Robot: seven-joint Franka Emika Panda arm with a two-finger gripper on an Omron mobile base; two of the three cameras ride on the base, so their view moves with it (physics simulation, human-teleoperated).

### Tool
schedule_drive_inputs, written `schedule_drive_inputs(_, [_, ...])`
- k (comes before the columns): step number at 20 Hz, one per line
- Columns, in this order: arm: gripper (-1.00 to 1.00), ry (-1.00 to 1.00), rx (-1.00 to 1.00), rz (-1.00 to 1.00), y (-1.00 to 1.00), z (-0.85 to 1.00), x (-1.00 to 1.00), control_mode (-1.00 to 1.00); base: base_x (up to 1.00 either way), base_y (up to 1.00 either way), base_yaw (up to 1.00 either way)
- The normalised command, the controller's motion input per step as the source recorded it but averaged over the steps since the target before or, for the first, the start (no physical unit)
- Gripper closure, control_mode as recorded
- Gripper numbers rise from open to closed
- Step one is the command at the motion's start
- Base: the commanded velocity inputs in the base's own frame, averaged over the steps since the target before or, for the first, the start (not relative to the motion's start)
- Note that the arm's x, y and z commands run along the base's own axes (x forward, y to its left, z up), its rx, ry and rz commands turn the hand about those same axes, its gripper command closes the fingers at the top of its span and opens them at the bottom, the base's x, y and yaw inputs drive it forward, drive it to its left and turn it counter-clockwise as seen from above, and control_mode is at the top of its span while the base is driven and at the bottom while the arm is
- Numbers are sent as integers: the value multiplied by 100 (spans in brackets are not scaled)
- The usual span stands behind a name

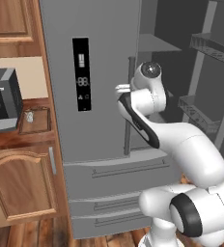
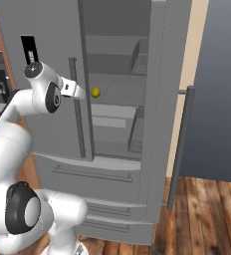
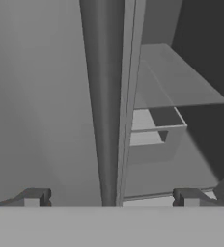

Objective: Retrieve a lemon from the fridge and place it on the cutting board with the fish.

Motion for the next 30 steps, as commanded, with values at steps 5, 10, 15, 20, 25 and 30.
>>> schedule_drive_inputs(5, [-100, -3, 0, 0, -5, 0, 37, -100, 0, 0, 0])
schedule_drive_inputs(10, [-100, 1, 0, 0, 0, 0, 53, -100, 0, 0, 0])
schedule_drive_inputs(15, [-100, 0, 0, 0, 0, 0, 47, -100, 0, 0, 0])
schedule_drive_inputs(20, [-100, 0, 0, 0, 0, 0, 38, -100, 0, 0, 0])
schedule_drive_inputs(25, [-100, -1, 0, 0, 0, 0, 23, -100, 0, 0, 0])
schedule_drive_inputs(30, [100, 0, 0, 0, 0, 0, 20, -100, 0, 0, 0])
